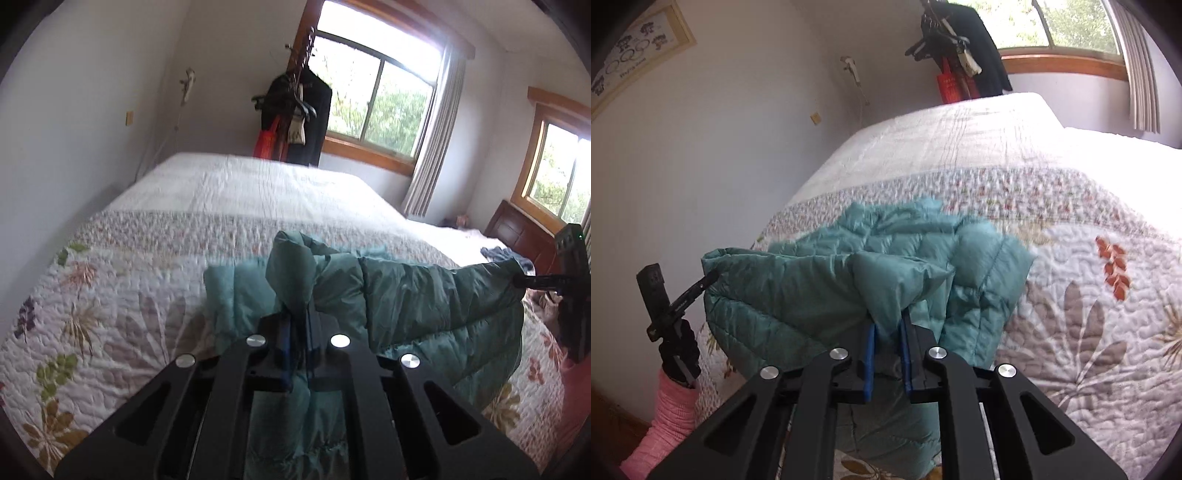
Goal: Fold large clothes
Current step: 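Lift the held hem with both grippers and fold it toward the collar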
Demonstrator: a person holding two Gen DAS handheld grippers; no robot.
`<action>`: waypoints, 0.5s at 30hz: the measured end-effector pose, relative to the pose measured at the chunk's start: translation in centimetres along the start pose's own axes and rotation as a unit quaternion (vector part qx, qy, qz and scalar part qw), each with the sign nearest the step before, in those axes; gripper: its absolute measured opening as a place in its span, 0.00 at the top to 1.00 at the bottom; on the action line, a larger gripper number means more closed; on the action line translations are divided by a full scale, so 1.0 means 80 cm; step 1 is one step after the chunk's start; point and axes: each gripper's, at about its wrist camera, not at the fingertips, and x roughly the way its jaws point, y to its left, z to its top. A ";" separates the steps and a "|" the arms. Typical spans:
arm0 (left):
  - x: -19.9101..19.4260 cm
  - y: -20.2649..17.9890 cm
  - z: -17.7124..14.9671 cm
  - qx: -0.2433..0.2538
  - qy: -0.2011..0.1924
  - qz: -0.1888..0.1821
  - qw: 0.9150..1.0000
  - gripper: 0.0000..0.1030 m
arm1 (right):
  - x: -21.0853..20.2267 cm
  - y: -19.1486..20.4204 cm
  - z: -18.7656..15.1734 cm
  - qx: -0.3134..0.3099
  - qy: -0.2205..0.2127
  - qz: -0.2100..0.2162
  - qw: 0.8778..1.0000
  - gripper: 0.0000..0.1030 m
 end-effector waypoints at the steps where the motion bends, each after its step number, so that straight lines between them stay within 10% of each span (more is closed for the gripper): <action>1: 0.003 -0.003 0.015 0.000 -0.006 0.004 1.000 0.96 | -0.005 0.001 0.013 0.005 -0.008 -0.002 1.000 0.89; 9: 0.083 0.004 0.114 -0.038 -0.014 0.013 0.999 0.96 | 0.008 -0.030 0.117 0.053 -0.040 -0.036 0.997 0.89; 15: 0.192 0.023 0.119 -0.053 0.057 0.042 0.996 0.96 | 0.088 -0.076 0.151 0.097 -0.002 -0.067 0.993 0.89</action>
